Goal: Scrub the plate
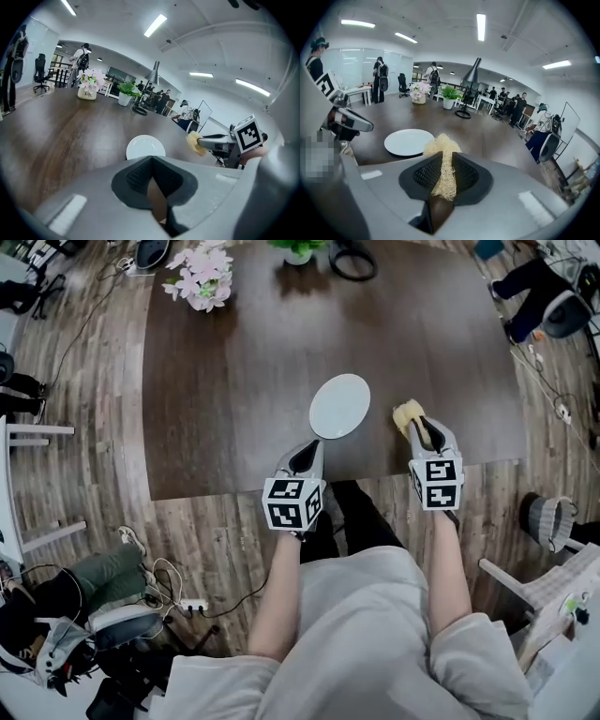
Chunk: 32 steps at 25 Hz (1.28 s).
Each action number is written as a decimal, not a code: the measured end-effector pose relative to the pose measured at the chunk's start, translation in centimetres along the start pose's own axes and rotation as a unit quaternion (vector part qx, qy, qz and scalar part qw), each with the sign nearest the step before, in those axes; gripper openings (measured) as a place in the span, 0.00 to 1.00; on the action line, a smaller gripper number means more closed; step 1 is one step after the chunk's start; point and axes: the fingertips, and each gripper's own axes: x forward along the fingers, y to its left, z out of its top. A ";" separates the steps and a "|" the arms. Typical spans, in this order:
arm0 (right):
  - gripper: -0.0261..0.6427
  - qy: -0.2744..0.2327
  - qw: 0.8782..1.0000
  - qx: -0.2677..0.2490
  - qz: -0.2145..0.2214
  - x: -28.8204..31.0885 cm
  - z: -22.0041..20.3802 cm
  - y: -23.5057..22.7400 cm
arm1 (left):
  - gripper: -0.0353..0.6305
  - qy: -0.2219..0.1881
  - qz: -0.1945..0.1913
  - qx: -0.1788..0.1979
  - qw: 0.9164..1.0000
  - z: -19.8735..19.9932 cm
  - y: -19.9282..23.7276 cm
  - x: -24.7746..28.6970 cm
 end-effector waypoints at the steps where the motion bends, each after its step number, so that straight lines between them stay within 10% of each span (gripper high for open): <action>1: 0.17 -0.003 1.000 0.011 0.004 -0.7 -0.1 0.3 | 0.06 -0.001 -0.001 0.001 1.000 0.1 -0.4 -0.3; 9: 0.16 -0.093 0.985 0.084 0.121 -1.8 5.3 4.5 | 0.06 -0.050 0.050 0.007 0.997 2.9 -2.0 -2.5; 18: 0.17 -0.154 0.967 0.040 0.198 -9.8 3.4 1.7 | 0.06 -0.105 0.138 0.054 0.983 2.9 -12.8 -4.2; 27: 0.17 -0.154 0.959 0.050 0.233 -16.8 1.9 -1.6 | 0.06 -0.175 0.248 -0.057 0.951 0.6 -19.5 -11.1; 32: 0.16 -0.130 0.955 0.047 0.262 -17.9 -2.1 -0.1 | 0.06 -0.173 0.262 -0.070 0.947 -1.9 -21.7 -12.1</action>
